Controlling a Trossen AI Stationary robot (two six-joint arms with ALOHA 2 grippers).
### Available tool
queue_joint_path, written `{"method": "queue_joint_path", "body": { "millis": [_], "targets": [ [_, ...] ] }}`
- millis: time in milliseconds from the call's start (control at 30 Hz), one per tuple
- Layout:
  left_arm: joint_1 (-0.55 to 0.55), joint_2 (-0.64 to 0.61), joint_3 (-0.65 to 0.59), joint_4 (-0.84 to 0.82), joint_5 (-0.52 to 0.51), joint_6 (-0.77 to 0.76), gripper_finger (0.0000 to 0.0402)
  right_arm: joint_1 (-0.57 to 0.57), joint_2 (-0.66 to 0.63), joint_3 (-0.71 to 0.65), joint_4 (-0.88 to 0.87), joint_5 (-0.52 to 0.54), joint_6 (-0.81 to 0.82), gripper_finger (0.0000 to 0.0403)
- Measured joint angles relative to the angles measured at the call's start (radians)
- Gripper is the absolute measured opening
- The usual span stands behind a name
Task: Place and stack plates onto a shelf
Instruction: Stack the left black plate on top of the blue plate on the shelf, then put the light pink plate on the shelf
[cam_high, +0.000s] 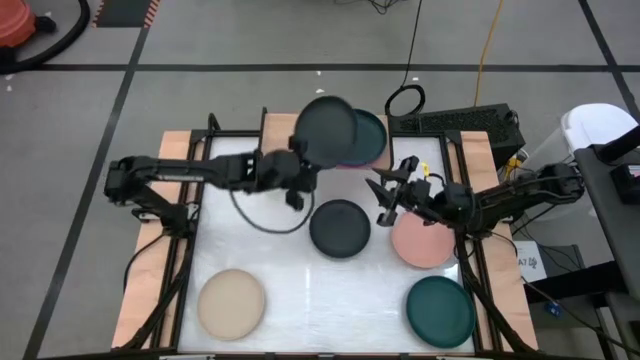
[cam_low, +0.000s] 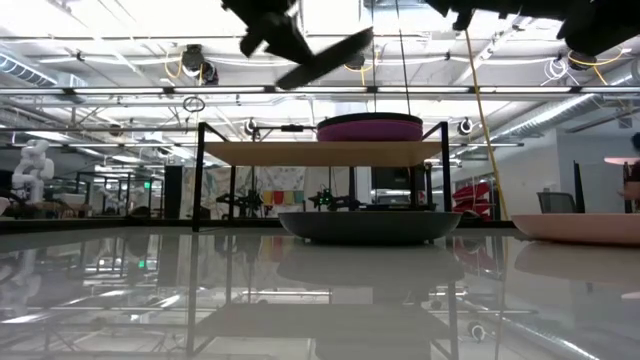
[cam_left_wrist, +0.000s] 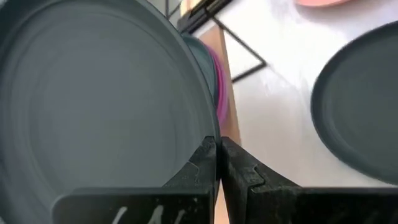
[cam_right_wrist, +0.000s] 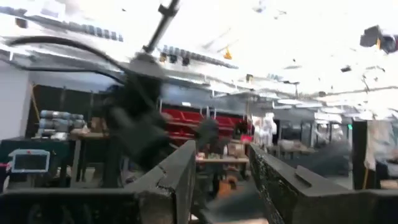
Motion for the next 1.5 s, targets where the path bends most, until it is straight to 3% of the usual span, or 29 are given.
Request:
{"method": "queue_joint_path", "body": {
  "millis": [300,500,733,1133,1333,1500],
  "targets": [
    [0.130,0.113,0.000,0.144,0.224,0.123,0.0012,0.044,-0.010,0.000,-0.016,0.002,-0.061,0.0132],
    [0.157,0.169,0.000,0.212,0.247,0.142,0.0037,0.042,-0.030,0.000,-0.020,0.005,-0.080,0.0132],
    [0.156,0.179,0.000,0.327,0.183,0.095,0.0076,0.043,-0.035,0.000,-0.129,0.005,-0.046,0.0132],
    [0.119,0.160,0.000,0.354,0.144,-0.002,0.0229,0.043,-0.036,0.000,-0.139,0.005,-0.051,0.0132],
    [0.055,0.048,0.000,0.319,-0.104,-0.021,0.0240,0.043,-0.036,0.000,-0.146,0.005,-0.018,0.0132],
    [0.009,-0.126,0.001,0.197,-0.130,-0.149,0.0241,0.043,-0.036,0.000,-0.163,0.005,0.018,0.0132]
  ]
}}
